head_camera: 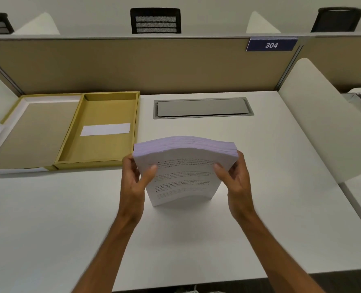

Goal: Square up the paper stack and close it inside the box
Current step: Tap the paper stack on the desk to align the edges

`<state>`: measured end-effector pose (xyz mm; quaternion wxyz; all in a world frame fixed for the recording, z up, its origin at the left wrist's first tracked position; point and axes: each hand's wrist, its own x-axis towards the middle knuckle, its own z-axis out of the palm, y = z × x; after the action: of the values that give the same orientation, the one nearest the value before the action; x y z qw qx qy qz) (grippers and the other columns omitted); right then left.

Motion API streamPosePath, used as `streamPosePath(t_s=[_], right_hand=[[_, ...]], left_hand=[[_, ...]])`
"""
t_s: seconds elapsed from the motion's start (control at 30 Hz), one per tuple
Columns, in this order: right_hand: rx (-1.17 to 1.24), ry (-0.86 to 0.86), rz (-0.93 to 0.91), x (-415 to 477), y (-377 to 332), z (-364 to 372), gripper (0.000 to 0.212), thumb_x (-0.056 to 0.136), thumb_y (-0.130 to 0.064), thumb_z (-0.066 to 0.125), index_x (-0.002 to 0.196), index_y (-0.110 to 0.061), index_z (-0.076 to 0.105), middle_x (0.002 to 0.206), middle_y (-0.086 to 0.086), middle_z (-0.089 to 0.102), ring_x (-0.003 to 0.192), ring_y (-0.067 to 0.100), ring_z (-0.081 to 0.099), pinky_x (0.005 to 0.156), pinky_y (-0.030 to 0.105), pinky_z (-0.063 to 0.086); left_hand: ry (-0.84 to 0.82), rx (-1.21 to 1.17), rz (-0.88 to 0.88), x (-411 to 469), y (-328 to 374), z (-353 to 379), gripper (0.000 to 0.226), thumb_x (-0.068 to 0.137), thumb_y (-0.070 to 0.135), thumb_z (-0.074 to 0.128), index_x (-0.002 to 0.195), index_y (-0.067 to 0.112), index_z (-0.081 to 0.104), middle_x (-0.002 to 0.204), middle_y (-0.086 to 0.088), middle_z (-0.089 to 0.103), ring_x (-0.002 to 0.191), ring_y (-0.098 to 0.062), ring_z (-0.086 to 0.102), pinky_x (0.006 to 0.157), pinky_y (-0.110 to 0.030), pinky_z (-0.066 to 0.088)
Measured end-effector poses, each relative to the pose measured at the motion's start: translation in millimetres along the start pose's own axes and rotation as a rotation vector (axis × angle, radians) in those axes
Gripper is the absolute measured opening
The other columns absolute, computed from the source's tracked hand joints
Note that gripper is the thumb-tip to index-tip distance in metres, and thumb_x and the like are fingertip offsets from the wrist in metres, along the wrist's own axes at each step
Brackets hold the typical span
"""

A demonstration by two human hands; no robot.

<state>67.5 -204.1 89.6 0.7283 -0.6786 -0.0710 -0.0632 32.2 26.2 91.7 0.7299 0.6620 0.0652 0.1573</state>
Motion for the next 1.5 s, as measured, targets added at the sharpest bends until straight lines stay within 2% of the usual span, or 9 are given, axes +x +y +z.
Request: streamPosePath(t_s=[0.17,0.27,0.37,0.53,0.63,1.07,1.27,1.4,1.5], right_hand=[[0.063,0.191,-0.017,15.4,-24.1,31.1,0.04,0.094,-0.048,0.051,0.112,-0.014,0.062,0.092,-0.012,0.067,0.078,0.003,0.063,0.062,0.012,0.048],[0.008,0.352,0.035,23.3,-28.2,39.4,0.037,0.093,-0.049,0.053,0.077,-0.016,0.06,0.068,-0.014,0.055,0.061,0.004,0.049,0.054,0.011,0.038],[-0.071,0.405,0.044,27.3,-26.8,42.4,0.032,0.093,-0.038,0.052,0.063,-0.027,0.049,0.056,-0.017,0.046,0.052,-0.001,0.043,0.048,0.007,0.034],[-0.106,0.415,0.068,29.6,-23.7,42.7,0.037,0.092,-0.046,0.051,0.065,-0.022,0.045,0.057,-0.015,0.043,0.053,0.0,0.041,0.048,0.01,0.036],[-0.118,0.417,0.068,31.5,-24.3,44.6,0.032,0.091,-0.046,0.051,0.067,-0.025,0.048,0.058,-0.016,0.047,0.054,-0.002,0.047,0.048,0.01,0.039],[-0.126,0.349,-0.015,30.3,-24.7,41.3,0.025,0.087,-0.046,0.06,0.077,-0.024,0.058,0.065,-0.021,0.058,0.057,-0.004,0.054,0.051,0.008,0.042],[-0.064,0.359,0.035,30.3,-21.2,39.4,0.039,0.092,-0.047,0.053,0.069,-0.016,0.048,0.063,-0.011,0.045,0.058,0.005,0.042,0.052,0.015,0.035],[-0.071,0.36,0.038,33.7,-18.1,39.5,0.031,0.095,-0.035,0.047,0.069,-0.019,0.05,0.063,-0.012,0.047,0.057,0.002,0.042,0.05,0.01,0.033],[-0.048,0.336,0.037,32.8,-14.9,37.8,0.034,0.095,-0.038,0.045,0.072,-0.015,0.052,0.065,-0.01,0.05,0.059,0.006,0.046,0.051,0.013,0.035]], left_hand=[[0.224,-0.001,0.031,16.7,25.1,32.7,0.047,0.086,0.062,0.05,0.099,0.018,0.054,0.077,0.011,0.062,0.07,-0.002,0.06,0.056,-0.015,0.046],[0.385,0.074,-0.033,20.6,25.6,43.2,0.033,0.087,0.063,0.047,0.078,0.032,0.052,0.071,0.007,0.055,0.065,-0.005,0.054,0.053,-0.02,0.042],[0.45,0.136,-0.063,22.7,25.0,47.5,0.029,0.089,0.059,0.045,0.071,0.037,0.05,0.069,0.007,0.054,0.063,-0.004,0.054,0.051,-0.018,0.043],[0.484,0.136,-0.036,23.4,23.6,48.8,0.03,0.091,0.057,0.047,0.07,0.036,0.053,0.064,0.014,0.055,0.063,-0.003,0.053,0.053,-0.019,0.042],[0.479,0.148,-0.01,23.9,22.3,48.7,0.035,0.091,0.052,0.048,0.078,0.021,0.052,0.069,0.006,0.055,0.062,-0.002,0.053,0.052,-0.016,0.042],[0.446,0.139,0.023,19.9,22.2,47.9,0.026,0.091,0.051,0.051,0.075,0.031,0.051,0.067,0.013,0.054,0.061,0.003,0.057,0.05,-0.011,0.043],[0.448,0.087,-0.013,19.4,25.7,48.7,0.034,0.091,0.057,0.044,0.066,0.034,0.044,0.06,0.017,0.047,0.059,-0.001,0.048,0.051,-0.014,0.037],[0.449,0.094,-0.028,19.6,25.6,49.0,0.032,0.093,0.054,0.04,0.069,0.034,0.045,0.061,0.018,0.048,0.062,-0.002,0.05,0.051,-0.012,0.038],[0.425,0.017,-0.043,16.7,24.9,48.8,0.037,0.093,0.058,0.037,0.074,0.028,0.048,0.074,0.005,0.051,0.07,-0.009,0.054,0.056,-0.022,0.04]])
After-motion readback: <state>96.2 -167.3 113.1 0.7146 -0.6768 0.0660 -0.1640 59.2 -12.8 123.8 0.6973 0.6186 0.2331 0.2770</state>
